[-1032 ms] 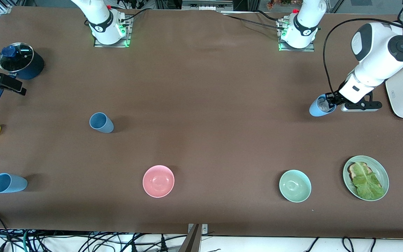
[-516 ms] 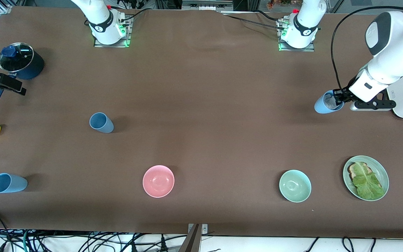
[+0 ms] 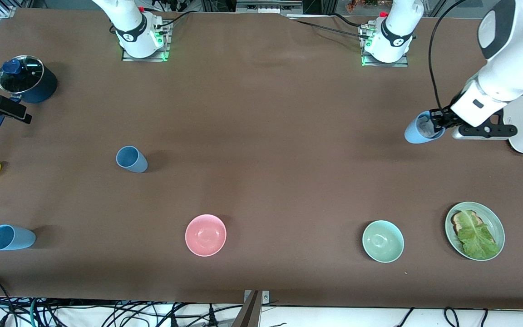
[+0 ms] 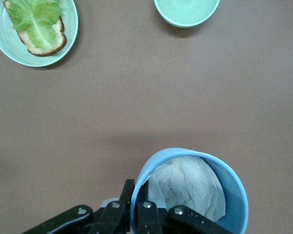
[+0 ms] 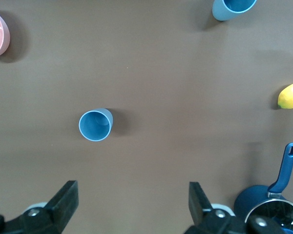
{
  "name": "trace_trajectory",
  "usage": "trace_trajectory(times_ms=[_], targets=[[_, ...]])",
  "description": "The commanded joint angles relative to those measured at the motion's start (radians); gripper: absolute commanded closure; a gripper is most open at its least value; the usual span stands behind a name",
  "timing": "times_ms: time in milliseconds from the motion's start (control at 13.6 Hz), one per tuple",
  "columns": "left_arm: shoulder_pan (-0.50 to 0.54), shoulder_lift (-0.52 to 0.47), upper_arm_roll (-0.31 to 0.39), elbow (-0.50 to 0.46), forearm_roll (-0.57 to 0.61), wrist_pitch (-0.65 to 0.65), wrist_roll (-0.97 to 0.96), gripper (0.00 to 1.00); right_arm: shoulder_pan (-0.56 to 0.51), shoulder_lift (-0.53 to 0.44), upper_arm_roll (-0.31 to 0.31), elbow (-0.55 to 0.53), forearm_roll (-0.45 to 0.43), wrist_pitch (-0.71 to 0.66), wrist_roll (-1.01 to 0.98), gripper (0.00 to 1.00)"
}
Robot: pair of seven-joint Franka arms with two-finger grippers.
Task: Stack blue cups with both arms
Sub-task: 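Lift the tissue cup with the left gripper toward the table middle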
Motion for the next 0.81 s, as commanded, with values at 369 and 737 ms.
trace_trajectory(times_ms=[369,737], targets=[[-0.251,0.086,0.0,0.117,-0.018,-0.026,-0.435,1.0,-0.014,0.013,0.002,0.023,0.017,-0.016,-0.023,0.0],[-0.411,0.189,0.002,0.253,-0.021,-0.049,-0.742,1.0,-0.012,0.013,0.002,0.023,0.017,-0.016,-0.021,0.0]])
